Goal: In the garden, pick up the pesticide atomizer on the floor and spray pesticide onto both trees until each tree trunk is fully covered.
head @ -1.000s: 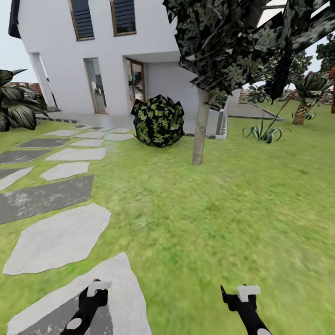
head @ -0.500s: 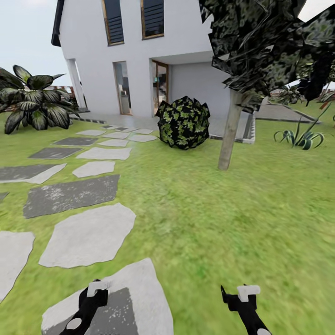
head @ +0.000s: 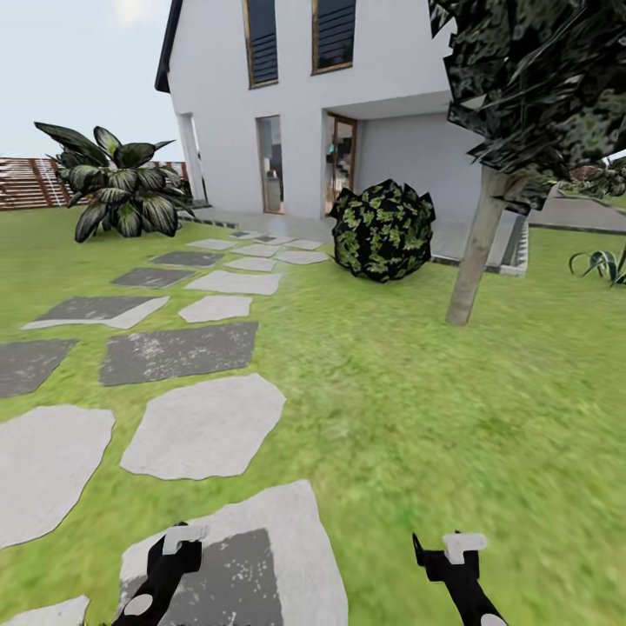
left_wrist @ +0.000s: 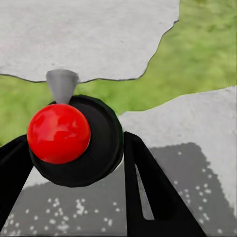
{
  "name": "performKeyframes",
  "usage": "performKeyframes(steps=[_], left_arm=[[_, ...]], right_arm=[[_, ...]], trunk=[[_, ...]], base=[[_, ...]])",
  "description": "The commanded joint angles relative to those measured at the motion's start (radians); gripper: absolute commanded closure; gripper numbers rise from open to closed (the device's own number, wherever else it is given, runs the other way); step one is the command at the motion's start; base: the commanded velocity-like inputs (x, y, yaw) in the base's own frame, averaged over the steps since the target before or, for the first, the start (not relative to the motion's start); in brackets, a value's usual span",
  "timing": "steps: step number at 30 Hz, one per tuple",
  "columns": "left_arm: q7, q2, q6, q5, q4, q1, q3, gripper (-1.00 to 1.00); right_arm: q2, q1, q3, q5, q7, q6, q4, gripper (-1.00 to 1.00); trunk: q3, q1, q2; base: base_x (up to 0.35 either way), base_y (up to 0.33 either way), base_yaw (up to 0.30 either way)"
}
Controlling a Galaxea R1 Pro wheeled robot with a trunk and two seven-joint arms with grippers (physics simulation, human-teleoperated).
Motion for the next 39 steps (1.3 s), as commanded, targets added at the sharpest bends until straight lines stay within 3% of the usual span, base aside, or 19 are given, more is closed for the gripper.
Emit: performKeyframes(steps=[1,39], left_arm=[[0.001,0.0,0.0,0.0,0.0,0.0,0.0,1.0],[0.021,0.0,-0.002,0.002,0.0,0.0,0.001,1.0]], right_arm=[[0.0,0.0,0.0,0.0,0.0,0.0,0.0,-1.0],[0.0,0.0,0.0,0.0,0.0,0.0,0.0,-1.0]], trunk=[[0.0,0.0,0.0],[0.0,0.0,0.0]], base=[[0.098,0.057,0.279],[0.234,0.208,0.279]])
